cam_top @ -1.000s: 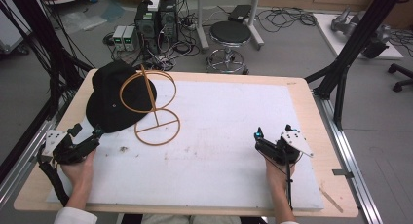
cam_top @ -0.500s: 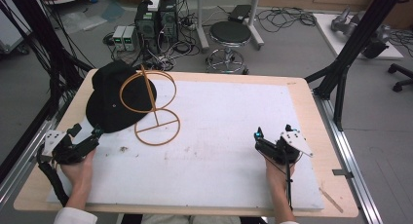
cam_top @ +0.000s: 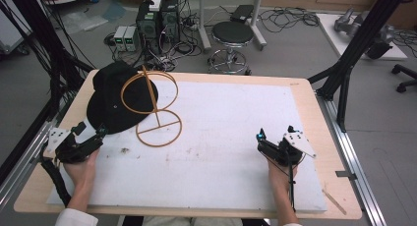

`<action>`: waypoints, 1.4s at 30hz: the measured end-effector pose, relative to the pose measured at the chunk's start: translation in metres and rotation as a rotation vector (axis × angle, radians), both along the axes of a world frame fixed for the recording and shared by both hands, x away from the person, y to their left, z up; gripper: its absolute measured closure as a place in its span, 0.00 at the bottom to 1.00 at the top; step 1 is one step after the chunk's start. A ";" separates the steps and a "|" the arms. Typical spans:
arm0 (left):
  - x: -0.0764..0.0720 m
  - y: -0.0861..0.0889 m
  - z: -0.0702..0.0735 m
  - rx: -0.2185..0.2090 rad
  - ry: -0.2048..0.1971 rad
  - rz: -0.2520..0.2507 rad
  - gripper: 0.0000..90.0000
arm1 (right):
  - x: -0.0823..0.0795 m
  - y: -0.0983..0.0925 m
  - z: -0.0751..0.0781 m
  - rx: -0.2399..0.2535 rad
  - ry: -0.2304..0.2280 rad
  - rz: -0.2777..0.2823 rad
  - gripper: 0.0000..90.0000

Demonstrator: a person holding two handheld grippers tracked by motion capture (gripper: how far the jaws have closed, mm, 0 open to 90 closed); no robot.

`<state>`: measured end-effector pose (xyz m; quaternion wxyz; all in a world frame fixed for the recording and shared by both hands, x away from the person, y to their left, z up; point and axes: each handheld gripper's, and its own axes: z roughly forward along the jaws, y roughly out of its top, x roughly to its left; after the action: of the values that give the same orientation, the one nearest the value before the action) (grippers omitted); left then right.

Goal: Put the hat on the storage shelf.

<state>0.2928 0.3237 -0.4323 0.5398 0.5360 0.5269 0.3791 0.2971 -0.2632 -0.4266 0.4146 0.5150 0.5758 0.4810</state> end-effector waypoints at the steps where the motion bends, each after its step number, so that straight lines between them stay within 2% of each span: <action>1: 0.001 -0.001 0.003 0.008 -0.002 -0.003 0.24 | 0.000 0.000 0.000 0.000 0.000 0.000 0.02; 7: 0.005 -0.004 0.018 0.030 -0.015 -0.023 0.25 | 0.000 -0.002 0.000 0.012 0.007 -0.012 0.02; 9: 0.009 -0.004 0.021 0.035 -0.003 -0.041 0.27 | 0.000 -0.002 0.000 0.011 0.007 -0.012 0.02; 13: 0.021 -0.003 0.024 0.090 0.042 -0.039 0.27 | 0.001 -0.002 -0.001 0.014 0.007 -0.013 0.02; 19: 0.031 -0.005 0.027 0.078 0.083 -0.042 0.28 | 0.000 -0.003 0.000 0.019 0.004 -0.019 0.02; 21: 0.035 -0.006 0.032 0.095 0.089 -0.040 0.29 | 0.000 -0.003 0.000 0.017 0.004 -0.016 0.02; 26: 0.044 -0.005 0.044 0.053 0.093 -0.035 0.31 | 0.001 -0.002 0.000 0.020 0.002 -0.012 0.02; 28: 0.048 -0.006 0.046 0.049 0.102 -0.029 0.31 | 0.001 -0.002 0.000 0.022 0.003 -0.011 0.02; 30: 0.051 -0.008 0.047 0.024 0.107 -0.030 0.31 | 0.001 -0.003 0.000 0.022 0.001 -0.012 0.02; 33: 0.059 -0.014 0.048 0.056 0.125 -0.029 0.31 | 0.001 -0.003 0.000 0.027 0.000 -0.010 0.02; 37: 0.070 -0.019 0.054 0.055 0.146 -0.032 0.31 | 0.000 -0.002 0.000 0.031 0.005 -0.008 0.02; 39: 0.074 -0.021 0.058 0.057 0.140 -0.021 0.31 | 0.001 -0.002 0.000 0.023 0.003 -0.005 0.02; 42: 0.083 -0.021 0.061 0.075 0.159 0.005 0.31 | 0.001 -0.002 -0.001 0.020 0.002 -0.004 0.02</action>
<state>0.3758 0.3032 -0.3714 0.4750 0.5829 0.5549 0.3559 0.2985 -0.2651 -0.4272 0.4095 0.5208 0.5705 0.4854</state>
